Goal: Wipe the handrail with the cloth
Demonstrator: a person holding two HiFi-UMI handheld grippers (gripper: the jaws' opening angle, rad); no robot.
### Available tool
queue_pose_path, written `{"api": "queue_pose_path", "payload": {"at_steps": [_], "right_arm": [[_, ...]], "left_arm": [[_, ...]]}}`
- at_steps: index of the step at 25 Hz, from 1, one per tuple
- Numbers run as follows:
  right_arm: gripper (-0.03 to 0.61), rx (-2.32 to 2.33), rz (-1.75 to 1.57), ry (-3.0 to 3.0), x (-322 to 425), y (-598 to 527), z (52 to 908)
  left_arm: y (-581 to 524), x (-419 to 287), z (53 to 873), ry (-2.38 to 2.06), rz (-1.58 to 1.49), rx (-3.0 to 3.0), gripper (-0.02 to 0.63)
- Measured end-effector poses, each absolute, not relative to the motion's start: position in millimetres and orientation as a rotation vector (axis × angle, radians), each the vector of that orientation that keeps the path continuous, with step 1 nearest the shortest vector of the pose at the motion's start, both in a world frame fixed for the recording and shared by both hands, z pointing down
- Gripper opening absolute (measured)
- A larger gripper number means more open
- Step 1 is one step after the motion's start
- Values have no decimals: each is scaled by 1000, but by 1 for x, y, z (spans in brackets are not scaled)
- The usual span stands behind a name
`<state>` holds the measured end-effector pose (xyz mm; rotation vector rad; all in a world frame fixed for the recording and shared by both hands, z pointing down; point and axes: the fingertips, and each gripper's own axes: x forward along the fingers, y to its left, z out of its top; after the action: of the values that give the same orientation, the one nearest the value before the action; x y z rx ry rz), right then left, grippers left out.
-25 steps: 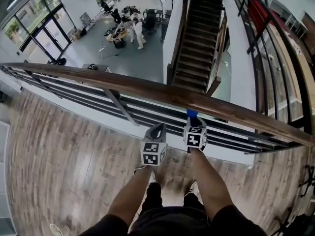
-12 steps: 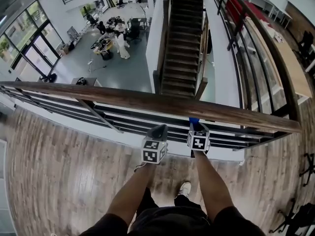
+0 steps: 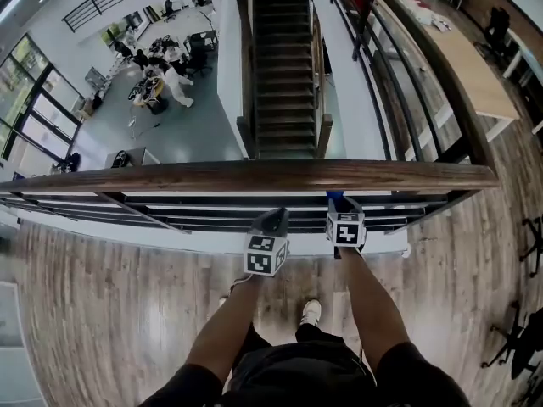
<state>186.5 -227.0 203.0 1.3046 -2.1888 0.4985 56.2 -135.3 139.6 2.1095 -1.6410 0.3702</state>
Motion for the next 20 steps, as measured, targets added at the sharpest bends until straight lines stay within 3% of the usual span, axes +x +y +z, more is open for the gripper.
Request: {"api": "queue_pose_path", "payload": {"at_steps": [11, 20], "right_arm": [[107, 1458, 529, -2081, 342, -266, 203], [107, 1520, 615, -2010, 452, -286, 207]], "left_arm": [[-173, 168, 139, -1492, 406, 2203, 3], [-185, 217, 143, -1427, 455, 2247, 3]]}}
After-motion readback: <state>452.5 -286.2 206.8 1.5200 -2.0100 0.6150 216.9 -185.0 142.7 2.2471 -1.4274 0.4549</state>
